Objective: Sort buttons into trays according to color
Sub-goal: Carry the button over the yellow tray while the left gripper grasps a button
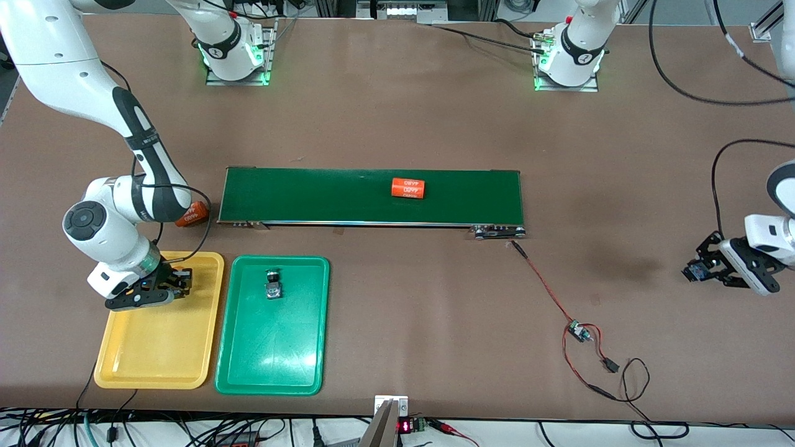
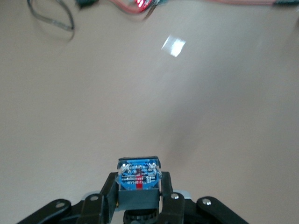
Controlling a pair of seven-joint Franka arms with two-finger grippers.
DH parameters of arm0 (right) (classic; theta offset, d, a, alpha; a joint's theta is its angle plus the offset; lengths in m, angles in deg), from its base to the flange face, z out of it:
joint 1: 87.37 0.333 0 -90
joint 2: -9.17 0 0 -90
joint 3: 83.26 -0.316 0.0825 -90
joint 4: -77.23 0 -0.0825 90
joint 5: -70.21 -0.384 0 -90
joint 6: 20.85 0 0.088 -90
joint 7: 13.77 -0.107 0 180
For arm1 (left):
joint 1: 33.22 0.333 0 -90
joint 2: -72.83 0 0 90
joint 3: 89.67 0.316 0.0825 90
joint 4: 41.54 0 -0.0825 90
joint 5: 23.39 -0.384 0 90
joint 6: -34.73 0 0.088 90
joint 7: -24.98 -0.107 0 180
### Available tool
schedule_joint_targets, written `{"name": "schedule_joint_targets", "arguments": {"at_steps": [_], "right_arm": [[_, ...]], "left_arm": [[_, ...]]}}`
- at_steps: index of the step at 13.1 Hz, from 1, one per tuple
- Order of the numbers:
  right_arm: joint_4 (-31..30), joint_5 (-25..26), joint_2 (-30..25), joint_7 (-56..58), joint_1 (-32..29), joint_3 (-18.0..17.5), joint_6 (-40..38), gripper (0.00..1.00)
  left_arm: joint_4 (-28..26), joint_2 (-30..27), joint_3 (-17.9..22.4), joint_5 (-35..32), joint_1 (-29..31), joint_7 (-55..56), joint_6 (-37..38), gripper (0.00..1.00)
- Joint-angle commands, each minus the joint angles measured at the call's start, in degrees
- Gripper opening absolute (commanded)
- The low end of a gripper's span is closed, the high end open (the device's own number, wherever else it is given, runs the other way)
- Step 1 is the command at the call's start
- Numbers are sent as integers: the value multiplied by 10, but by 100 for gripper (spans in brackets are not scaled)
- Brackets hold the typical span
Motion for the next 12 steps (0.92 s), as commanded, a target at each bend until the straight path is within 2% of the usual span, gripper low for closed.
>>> {"name": "schedule_joint_targets", "arguments": {"at_steps": [1, 2, 5, 6, 7, 12], "right_arm": [[9, 12, 5, 5, -9, -9, 3, 68], [8, 12, 5, 6, -8, -9, 3, 74], [8, 12, -2, 4, -8, -9, -1, 76], [4, 10, -13, 4, -6, -10, -12, 84], [3, 9, -21, 3, -4, -11, -32, 100], [6, -21, -100, -47, 2, -41, -195, 100]], "left_arm": [[-123, -111, 6, 6, -33, 114, 6, 0], [-131, -124, 7, 5, -51, 166, 15, 0], [-157, -154, 6, -12, -94, 268, 21, 0], [-166, -163, 6, -12, -110, 297, 22, 0], [-174, -168, 6, -12, -124, 328, 22, 0], [-201, -187, 0, -13, -221, 512, 22, 0]]}}
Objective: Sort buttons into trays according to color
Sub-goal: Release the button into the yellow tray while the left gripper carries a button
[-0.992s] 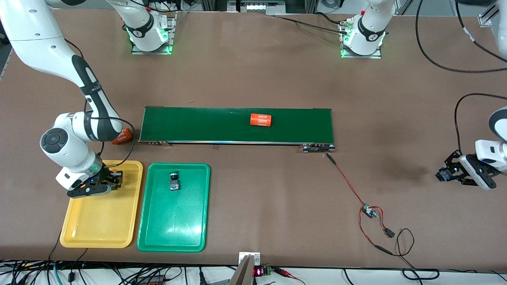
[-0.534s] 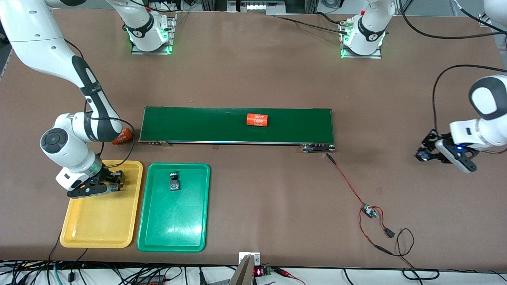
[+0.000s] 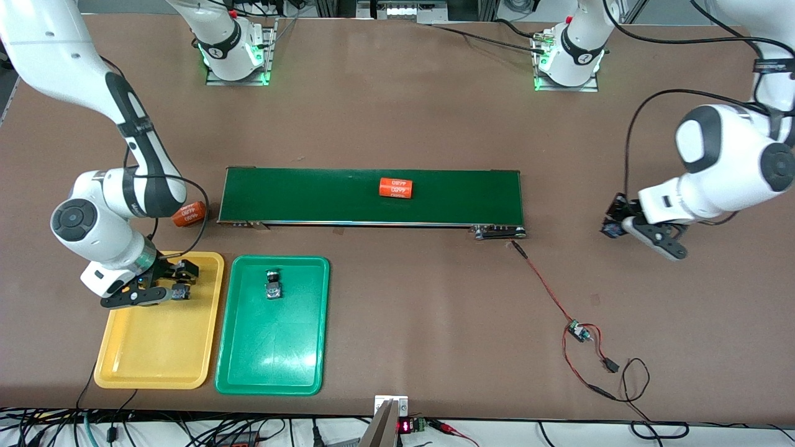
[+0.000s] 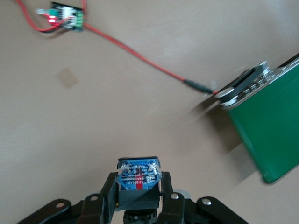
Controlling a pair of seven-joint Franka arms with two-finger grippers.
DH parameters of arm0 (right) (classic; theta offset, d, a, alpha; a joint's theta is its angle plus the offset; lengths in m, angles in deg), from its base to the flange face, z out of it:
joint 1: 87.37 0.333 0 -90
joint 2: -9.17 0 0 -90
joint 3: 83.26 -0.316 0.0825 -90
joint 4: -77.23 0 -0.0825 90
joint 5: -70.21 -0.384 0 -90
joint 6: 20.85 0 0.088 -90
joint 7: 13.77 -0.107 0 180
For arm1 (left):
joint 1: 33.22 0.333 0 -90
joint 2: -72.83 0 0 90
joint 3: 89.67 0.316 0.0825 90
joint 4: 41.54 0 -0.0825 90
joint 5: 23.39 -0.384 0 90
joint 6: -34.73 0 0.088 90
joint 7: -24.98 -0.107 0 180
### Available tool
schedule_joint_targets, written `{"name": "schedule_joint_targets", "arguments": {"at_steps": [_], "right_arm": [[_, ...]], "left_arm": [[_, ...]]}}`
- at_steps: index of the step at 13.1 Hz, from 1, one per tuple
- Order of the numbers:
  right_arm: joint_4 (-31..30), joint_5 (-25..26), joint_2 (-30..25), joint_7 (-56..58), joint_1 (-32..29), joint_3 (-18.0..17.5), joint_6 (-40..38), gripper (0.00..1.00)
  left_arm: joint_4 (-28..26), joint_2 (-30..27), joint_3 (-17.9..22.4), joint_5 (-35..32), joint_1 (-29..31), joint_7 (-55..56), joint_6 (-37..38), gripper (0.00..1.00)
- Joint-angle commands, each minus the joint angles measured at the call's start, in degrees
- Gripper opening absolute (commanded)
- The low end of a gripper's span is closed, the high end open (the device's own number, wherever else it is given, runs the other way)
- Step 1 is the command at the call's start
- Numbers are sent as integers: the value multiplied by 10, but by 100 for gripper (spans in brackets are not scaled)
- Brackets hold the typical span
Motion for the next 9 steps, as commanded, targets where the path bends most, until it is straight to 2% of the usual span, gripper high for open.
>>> {"name": "schedule_joint_targets", "arguments": {"at_steps": [1, 5, 9], "right_arm": [[-7, -19, -58, -29, 3, -19, -81, 100], [-8, -63, -122, -33, 17, -19, -172, 100], [-10, -65, -162, -122, 50, -19, -226, 100]], "left_arm": [[-26, -25, 2, -10, -55, 99, -2, 0], [-42, -23, -60, -7, -86, 244, -62, 0], [-96, -24, -63, -7, -131, 345, -141, 0]]}}
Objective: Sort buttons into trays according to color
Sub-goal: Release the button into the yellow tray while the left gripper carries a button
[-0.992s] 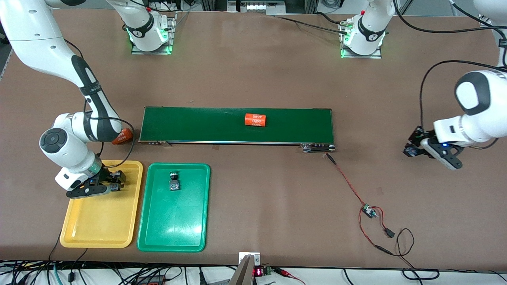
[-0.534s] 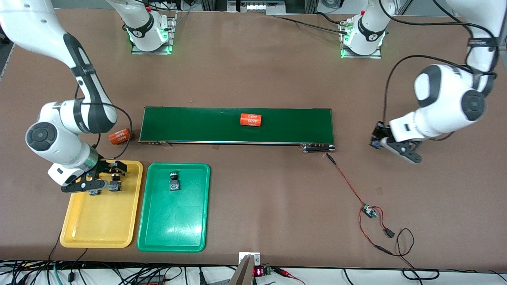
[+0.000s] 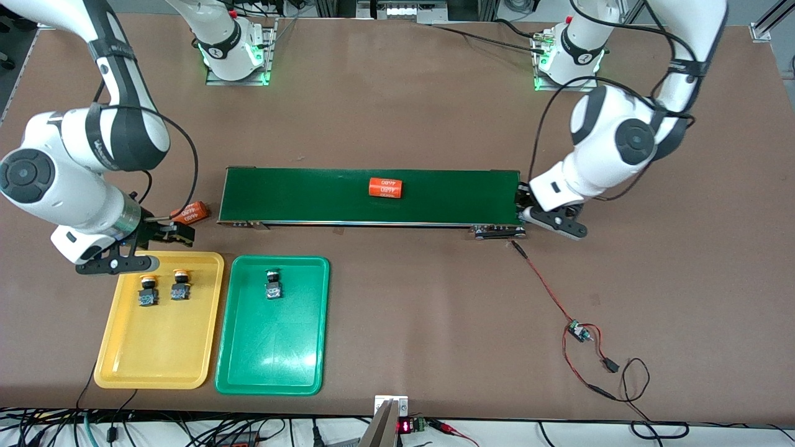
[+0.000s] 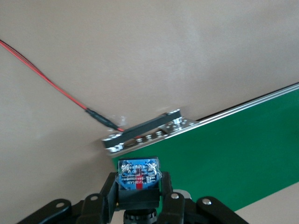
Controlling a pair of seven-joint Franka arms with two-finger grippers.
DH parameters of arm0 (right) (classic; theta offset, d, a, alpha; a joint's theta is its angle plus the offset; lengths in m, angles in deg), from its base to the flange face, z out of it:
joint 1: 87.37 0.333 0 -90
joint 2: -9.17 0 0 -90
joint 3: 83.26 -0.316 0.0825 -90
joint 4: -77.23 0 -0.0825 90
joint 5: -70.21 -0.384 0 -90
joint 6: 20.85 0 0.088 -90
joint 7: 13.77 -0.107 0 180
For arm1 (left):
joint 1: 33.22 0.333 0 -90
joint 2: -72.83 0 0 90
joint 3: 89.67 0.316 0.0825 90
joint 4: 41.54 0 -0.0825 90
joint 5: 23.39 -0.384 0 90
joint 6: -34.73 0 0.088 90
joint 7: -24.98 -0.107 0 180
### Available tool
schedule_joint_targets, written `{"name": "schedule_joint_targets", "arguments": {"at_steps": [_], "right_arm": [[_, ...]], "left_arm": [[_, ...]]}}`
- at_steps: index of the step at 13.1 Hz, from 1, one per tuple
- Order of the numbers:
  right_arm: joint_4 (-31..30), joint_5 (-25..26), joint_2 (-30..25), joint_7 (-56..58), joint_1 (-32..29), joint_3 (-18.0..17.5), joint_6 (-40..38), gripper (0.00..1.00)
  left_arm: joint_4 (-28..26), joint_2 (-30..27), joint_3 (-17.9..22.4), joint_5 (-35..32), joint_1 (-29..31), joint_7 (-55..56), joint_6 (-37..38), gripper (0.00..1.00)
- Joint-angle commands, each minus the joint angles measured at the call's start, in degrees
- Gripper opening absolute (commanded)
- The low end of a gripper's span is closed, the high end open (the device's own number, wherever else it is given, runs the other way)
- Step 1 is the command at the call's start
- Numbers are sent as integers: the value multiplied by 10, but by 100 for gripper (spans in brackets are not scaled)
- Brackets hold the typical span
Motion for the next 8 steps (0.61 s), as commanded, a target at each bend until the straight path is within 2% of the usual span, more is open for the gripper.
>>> {"name": "schedule_joint_targets", "arguments": {"at_steps": [1, 3, 8], "right_arm": [[-12, -7, -32, -66, 20, 2, -37, 100], [-21, -21, -60, -66, 25, 1, -62, 100], [-21, -41, -116, -12, 1, 1, -99, 100]], "left_arm": [[-51, -18, 4, -7, -20, 51, -50, 0], [-78, -24, 4, -7, -37, 88, -81, 0], [-96, -25, 3, -7, -58, 117, -95, 0]]}}
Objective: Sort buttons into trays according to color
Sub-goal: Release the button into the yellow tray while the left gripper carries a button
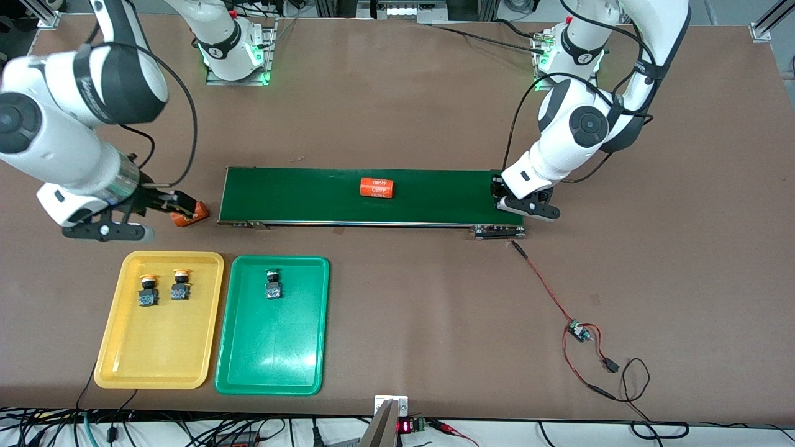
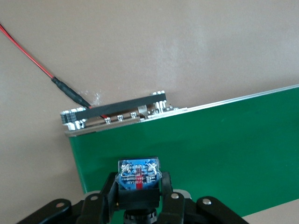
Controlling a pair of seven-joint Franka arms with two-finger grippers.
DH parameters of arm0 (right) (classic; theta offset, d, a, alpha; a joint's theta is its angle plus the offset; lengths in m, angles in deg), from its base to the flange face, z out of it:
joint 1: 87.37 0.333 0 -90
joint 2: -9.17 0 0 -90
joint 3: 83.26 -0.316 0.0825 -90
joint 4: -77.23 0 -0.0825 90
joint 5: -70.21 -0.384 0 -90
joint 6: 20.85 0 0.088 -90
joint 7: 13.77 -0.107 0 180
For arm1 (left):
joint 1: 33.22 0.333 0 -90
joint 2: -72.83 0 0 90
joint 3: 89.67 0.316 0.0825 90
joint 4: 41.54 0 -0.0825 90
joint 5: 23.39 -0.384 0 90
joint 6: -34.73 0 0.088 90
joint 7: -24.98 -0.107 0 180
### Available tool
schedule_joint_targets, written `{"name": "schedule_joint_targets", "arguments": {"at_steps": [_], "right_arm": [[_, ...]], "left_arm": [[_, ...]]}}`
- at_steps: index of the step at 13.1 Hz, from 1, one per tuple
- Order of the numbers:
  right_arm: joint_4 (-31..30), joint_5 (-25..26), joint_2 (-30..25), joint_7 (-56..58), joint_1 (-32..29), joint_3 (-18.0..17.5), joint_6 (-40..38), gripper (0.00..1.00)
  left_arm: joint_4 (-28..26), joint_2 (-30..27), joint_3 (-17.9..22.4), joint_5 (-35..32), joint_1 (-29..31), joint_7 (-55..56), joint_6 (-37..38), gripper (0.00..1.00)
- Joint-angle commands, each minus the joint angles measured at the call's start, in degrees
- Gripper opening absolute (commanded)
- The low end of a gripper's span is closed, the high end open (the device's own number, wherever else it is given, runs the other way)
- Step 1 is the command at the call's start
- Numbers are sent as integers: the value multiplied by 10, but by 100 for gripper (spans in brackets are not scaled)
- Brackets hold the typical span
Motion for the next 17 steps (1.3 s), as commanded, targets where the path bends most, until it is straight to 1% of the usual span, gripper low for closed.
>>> {"name": "schedule_joint_targets", "arguments": {"at_steps": [1, 4, 5, 7, 10, 11, 12, 13, 14, 17], "right_arm": [[-18, -28, -45, 31, -27, -1, -21, 100], [-18, -41, -73, 31, -40, 0, -47, 100], [-18, -51, -82, 32, -40, 2, -56, 100], [-18, -56, -92, 30, -35, 2, -71, 100], [-20, -56, -105, 30, -30, 2, -82, 100], [-20, -56, -111, 30, -24, 4, -97, 100], [-20, -59, -114, 29, -13, 12, -104, 100], [-20, -60, -116, 26, 4, 23, -104, 100], [-20, -60, -116, 23, 14, 29, -104, 100], [-14, -60, -110, 23, 15, 32, -110, 100]], "left_arm": [[-26, -19, 3, -8, -16, 23, -17, 0], [-25, -12, 4, -11, -18, 21, -19, 0], [-25, -7, 4, -11, -18, 18, -32, 0], [-25, 0, 4, -11, -19, 16, -44, 0], [-25, 14, 4, -41, -18, 16, -64, 1], [-25, 17, 4, -41, -18, 16, -67, 9], [-24, 17, 5, -41, -18, 17, -67, 38], [-23, 18, 4, -41, -18, 17, -67, 83], [-21, 15, 4, -42, -16, 17, -64, 100], [-13, -22, 3, -42, -14, 18, -35, 100]]}}
